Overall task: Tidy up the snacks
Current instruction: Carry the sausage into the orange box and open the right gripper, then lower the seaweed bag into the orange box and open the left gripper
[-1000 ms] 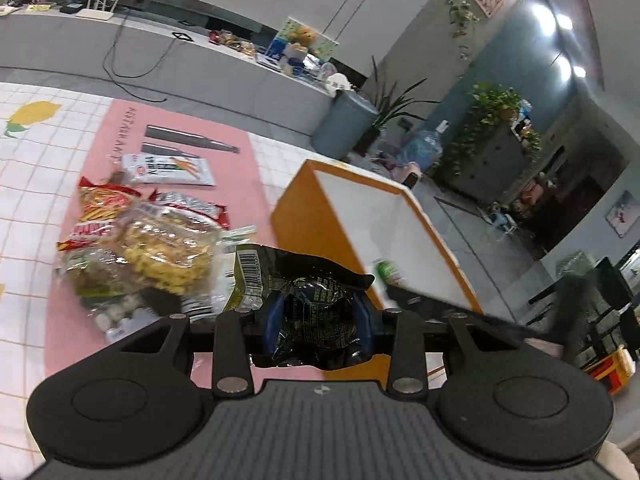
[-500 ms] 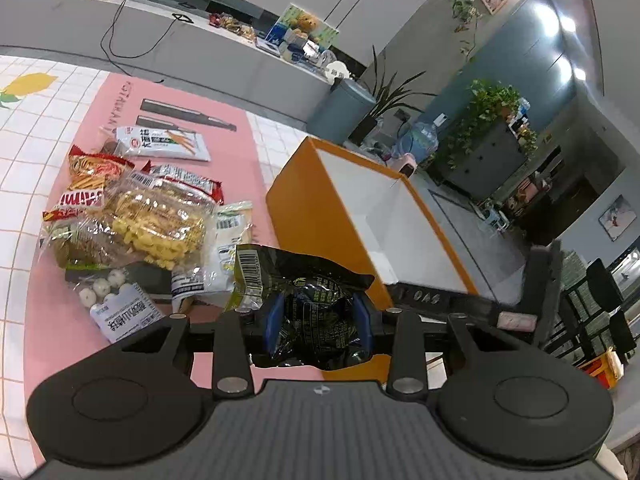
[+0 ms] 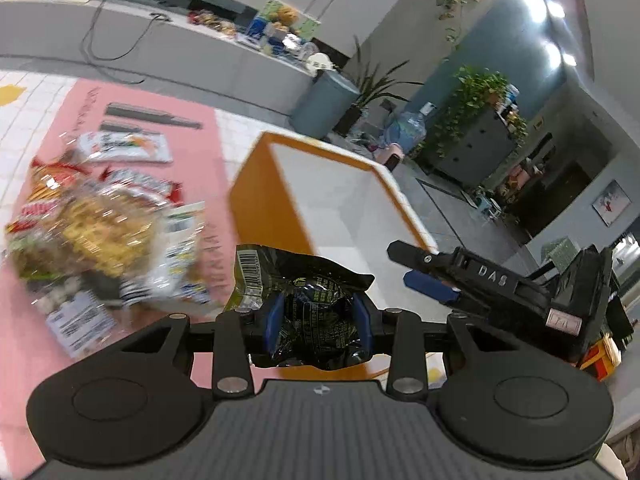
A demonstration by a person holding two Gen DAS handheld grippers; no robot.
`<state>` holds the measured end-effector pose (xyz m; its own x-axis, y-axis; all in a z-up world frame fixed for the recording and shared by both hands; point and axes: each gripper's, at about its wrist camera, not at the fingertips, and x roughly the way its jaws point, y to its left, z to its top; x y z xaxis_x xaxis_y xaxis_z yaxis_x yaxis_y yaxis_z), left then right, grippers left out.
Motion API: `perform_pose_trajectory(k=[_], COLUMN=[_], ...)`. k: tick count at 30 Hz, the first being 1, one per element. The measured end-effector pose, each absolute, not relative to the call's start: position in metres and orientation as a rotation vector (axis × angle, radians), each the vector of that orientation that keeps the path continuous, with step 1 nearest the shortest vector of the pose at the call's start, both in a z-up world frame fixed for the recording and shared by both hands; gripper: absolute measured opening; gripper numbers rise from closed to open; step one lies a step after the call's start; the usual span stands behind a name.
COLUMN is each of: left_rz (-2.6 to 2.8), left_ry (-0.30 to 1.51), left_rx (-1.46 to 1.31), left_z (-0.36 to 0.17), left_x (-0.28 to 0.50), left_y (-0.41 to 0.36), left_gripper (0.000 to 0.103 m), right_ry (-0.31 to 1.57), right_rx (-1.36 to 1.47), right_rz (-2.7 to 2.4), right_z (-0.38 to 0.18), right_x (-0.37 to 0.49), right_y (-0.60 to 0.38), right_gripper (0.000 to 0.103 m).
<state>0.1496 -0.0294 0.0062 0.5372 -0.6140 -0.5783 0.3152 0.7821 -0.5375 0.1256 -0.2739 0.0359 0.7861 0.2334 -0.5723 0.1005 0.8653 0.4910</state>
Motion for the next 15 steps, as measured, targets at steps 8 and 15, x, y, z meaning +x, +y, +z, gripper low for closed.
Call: perform_pose_trajectory(k=[8, 15], left_rz=[-0.652, -0.673], left_ry=[0.824, 0.867], left_rx=[-0.346, -0.273], left_z=[0.02, 0.002], left_x=[0.168, 0.187], left_y=[-0.103, -0.159], left_gripper=[0.042, 0.042], right_ry=[0.574, 0.503], right_rx=[0.622, 0.652], right_rz=[0.035, 0.0], right_z=[0.047, 0.059], right_x=[0.098, 0.083], right_y=[-0.306, -0.326], right_gripper=[0.067, 0.068])
